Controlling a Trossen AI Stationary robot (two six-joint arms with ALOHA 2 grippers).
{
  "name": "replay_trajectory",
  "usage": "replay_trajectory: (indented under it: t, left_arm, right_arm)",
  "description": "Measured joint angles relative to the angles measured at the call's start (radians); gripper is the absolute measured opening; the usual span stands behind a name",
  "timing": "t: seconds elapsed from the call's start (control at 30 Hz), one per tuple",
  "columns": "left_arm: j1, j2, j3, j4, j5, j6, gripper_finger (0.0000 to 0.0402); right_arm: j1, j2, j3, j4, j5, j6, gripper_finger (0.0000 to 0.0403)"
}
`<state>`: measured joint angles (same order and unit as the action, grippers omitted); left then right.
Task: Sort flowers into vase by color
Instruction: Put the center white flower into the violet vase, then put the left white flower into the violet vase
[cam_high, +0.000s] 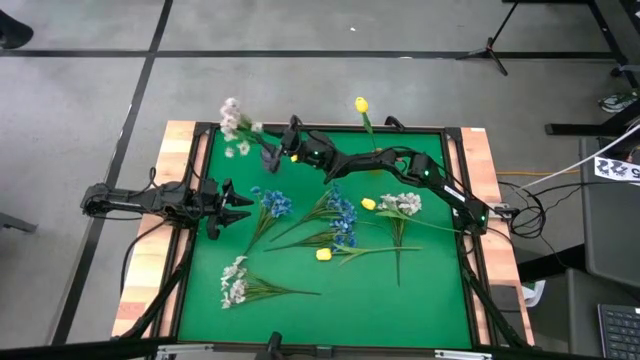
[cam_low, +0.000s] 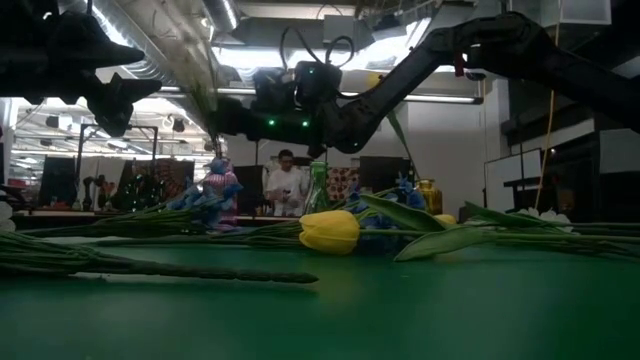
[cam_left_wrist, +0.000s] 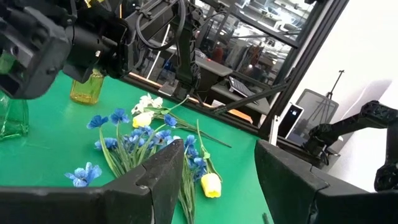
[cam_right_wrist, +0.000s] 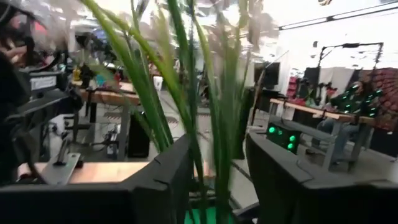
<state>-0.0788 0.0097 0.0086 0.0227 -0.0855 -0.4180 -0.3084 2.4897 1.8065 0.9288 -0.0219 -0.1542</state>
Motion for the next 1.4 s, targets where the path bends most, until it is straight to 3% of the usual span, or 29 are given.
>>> replay_trajectory:
  t: [0.73, 1.03, 1.4]
  left_arm:
    - [0.000, 0.000, 0.000, -0.004, 0.020, -0.050, 0.0194]
    - [0.000, 0.000, 0.000, -0.005, 0.027, -0.050, 0.0194]
    - [0.000, 0.000, 0.000, -0.005, 0.028, -0.082, 0.0194]
  right_arm:
    - [-0.005, -0.023, -0.001, -0.188, -0.201, -0.012, 0.0156]
    - [-0.013, -0.162, -0.001, -0.561, -0.199, -0.214, 0.0156]
    - [-0.007, -0.303, -0.001, -1.046, -0.204, -0.340, 0.0156]
